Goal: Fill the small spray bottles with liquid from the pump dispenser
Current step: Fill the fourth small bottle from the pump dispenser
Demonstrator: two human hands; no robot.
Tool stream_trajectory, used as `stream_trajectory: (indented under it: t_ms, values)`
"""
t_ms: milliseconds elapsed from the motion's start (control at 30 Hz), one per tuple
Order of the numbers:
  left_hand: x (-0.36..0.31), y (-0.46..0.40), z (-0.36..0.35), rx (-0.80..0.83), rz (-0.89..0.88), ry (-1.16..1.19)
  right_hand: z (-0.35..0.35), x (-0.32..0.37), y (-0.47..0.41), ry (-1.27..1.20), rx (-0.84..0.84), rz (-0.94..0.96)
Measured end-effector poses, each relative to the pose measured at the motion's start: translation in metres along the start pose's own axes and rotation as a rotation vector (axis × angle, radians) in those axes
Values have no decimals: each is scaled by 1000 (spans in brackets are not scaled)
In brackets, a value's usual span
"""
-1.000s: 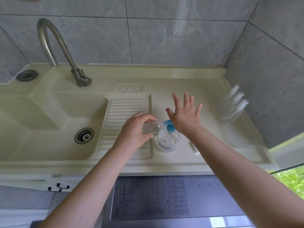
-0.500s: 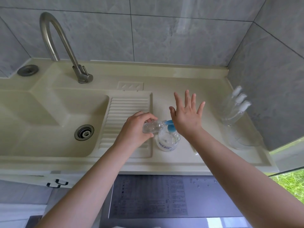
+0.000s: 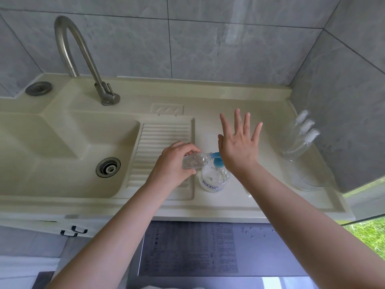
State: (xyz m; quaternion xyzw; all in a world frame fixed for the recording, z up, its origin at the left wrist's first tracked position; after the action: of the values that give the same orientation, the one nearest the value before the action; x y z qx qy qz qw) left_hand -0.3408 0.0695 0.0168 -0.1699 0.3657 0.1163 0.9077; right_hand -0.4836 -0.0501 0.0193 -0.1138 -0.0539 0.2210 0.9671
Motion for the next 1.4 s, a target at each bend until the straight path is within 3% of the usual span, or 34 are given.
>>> stream_trajectory:
  t_ms: [233, 433, 700, 900, 1167, 1400]
  values:
    - [0, 1, 1, -3, 7, -4, 14, 3, -9, 76, -50, 48]
    - [-1, 0, 0, 11, 8, -18, -2, 2, -2, -24, 31, -4]
    - [-1, -1, -1, 4, 0, 1, 14, 1, -11, -22, -44, 13]
    - [0, -1, -3, 9, 2, 2, -4, 0, -8, -65, 53, -36]
    - [-2, -1, -2, 1, 7, -9, 6, -1, -10, -33, -26, 8]
    - [-4, -3, -4, 22, -4, -38, -12, -6, -6, -50, 99, -45]
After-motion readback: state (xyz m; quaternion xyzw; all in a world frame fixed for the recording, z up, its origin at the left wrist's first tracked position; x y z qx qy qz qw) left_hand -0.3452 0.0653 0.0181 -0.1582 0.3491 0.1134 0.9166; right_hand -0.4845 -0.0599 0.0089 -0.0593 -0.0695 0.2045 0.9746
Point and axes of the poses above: each hand's wrist, its own y-axis away from the middle knuckle, its own z-axis out of the back of the hand, x = y × z, the point moved 2 cm from there along -y, towards the middle knuckle, and after that the axes turned 7 degrees about -x, right-handed, at the moved point
